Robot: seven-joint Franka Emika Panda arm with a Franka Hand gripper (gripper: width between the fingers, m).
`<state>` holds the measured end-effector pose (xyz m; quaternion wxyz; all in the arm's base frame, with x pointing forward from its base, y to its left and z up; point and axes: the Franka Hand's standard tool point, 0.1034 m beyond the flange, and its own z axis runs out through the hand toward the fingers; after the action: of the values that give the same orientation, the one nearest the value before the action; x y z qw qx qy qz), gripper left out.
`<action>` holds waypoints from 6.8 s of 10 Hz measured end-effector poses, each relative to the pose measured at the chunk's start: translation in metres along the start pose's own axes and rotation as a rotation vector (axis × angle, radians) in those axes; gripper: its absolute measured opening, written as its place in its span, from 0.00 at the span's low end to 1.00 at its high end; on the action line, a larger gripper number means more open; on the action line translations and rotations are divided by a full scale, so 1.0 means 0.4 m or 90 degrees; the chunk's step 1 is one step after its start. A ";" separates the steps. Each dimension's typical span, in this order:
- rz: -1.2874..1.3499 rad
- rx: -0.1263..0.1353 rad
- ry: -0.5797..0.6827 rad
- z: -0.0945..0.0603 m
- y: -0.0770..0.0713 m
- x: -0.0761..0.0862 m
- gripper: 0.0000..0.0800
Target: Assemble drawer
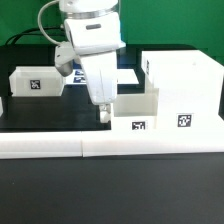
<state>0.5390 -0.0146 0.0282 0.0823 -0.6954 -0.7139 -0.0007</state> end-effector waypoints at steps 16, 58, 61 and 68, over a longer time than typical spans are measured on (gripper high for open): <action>-0.040 0.013 0.007 0.007 0.034 -0.049 0.81; 0.543 -0.127 0.009 -0.064 -0.198 -0.044 0.81; 0.697 -0.158 0.024 -0.075 -0.250 -0.085 0.81; 0.936 -0.161 0.048 -0.080 -0.312 -0.109 0.81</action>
Offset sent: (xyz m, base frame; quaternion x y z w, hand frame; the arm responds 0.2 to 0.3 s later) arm 0.0112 0.0124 -0.0018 -0.0090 0.0073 0.0153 0.9998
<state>0.4197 -0.0658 0.0689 0.0051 -0.9971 -0.0558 -0.0513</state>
